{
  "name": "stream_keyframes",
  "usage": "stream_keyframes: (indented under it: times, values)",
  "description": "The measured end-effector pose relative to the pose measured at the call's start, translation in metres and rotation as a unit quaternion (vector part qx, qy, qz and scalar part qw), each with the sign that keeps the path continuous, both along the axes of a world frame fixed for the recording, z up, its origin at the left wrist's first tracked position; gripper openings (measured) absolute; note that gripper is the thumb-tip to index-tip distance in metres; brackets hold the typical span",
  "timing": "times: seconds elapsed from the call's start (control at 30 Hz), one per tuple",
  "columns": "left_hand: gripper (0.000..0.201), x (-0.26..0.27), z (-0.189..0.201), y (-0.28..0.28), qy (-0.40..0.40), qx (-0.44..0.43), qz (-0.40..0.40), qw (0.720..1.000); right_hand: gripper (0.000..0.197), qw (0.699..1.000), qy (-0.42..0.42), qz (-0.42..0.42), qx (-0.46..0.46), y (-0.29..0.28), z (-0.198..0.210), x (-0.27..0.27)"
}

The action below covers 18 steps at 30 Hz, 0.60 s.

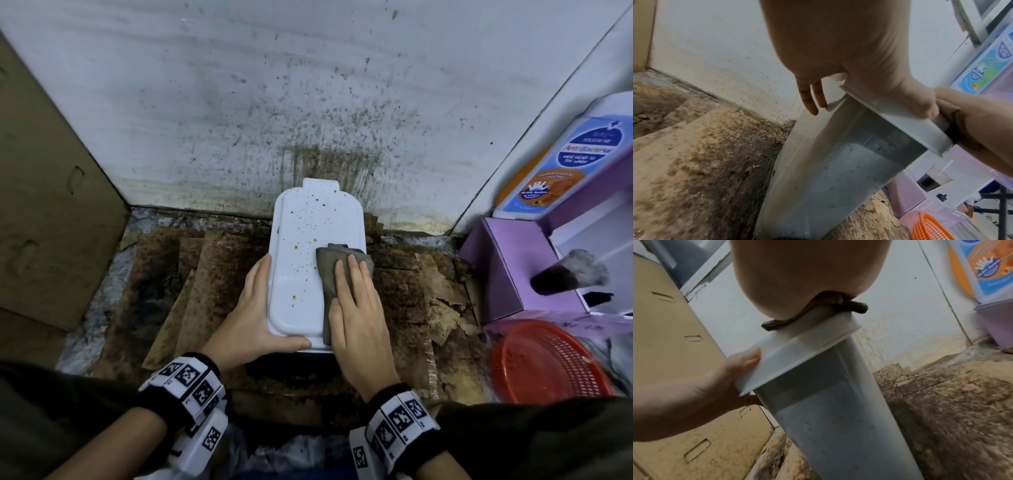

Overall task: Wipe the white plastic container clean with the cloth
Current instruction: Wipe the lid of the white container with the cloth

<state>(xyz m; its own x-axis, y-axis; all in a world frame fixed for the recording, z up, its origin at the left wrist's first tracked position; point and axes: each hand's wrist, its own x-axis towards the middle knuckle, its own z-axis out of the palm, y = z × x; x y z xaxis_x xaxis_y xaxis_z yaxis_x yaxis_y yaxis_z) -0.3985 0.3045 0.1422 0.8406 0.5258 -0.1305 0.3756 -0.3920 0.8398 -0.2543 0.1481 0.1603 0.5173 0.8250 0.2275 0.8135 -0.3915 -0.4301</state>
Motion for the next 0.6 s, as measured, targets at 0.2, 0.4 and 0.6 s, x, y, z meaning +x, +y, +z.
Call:
stream_keyframes:
  times: [0.2, 0.4, 0.6]
  values:
    - [0.154, 0.0, -0.002, 0.001, -0.005, 0.002, 0.001, 1.0, 0.057, 1.0, 0.009, 0.011, 0.013, 0.007, 0.0, 0.009]
    - [0.148, 0.001, -0.002, 0.001, -0.011, -0.001, 0.006, 1.0, 0.06, 0.999, 0.023, 0.031, -0.005, 0.026, 0.003, 0.033]
    - [0.146, 0.0, -0.005, -0.001, -0.031, 0.002, 0.027, 0.999, 0.064, 0.998, 0.05, 0.047, -0.008, 0.023, 0.003, 0.036]
